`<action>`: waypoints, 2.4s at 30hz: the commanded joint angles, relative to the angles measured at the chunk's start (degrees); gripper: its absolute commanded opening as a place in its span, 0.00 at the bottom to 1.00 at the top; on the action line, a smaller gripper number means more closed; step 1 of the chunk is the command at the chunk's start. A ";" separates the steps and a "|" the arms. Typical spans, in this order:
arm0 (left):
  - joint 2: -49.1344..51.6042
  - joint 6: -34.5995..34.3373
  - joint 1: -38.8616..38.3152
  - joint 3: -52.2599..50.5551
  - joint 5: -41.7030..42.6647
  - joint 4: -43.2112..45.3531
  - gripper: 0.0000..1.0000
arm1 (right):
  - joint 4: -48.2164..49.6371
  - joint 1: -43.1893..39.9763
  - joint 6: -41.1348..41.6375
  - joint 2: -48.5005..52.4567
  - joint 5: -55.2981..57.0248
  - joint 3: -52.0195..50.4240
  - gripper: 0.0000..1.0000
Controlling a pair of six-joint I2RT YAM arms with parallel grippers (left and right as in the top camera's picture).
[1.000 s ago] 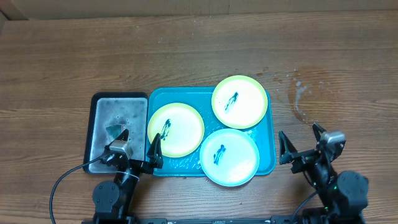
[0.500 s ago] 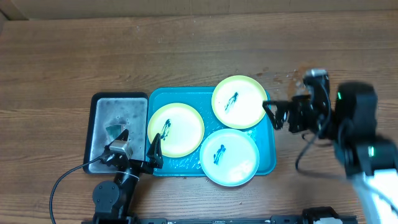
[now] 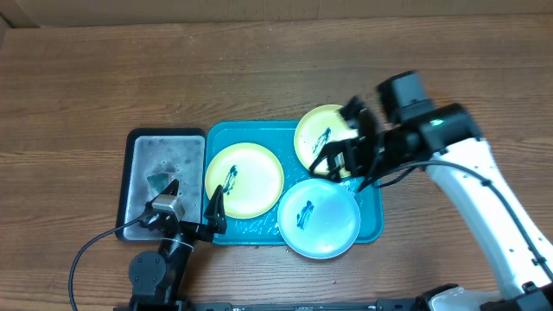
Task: Clean dirty plates on tray and stack at the side
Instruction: 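Move the right gripper over the teal tray toward the yellow plate, then grip the left yellow plate's rim with the right gripper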
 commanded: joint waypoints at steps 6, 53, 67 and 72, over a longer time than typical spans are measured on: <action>-0.52 1.29 -0.15 -0.20 -0.57 -0.13 0.99 | 1.09 11.74 -1.14 -0.39 3.93 2.03 1.00; 76.46 -0.81 0.59 63.78 0.90 -47.93 1.00 | 12.37 14.05 11.08 8.52 15.06 2.01 0.99; 71.04 -6.84 3.80 63.84 -12.61 -53.94 1.00 | 24.65 17.38 14.05 22.49 7.80 2.01 1.00; 71.06 -6.84 3.80 63.84 -12.66 -55.08 1.00 | 25.79 17.42 17.79 25.27 13.31 2.01 1.00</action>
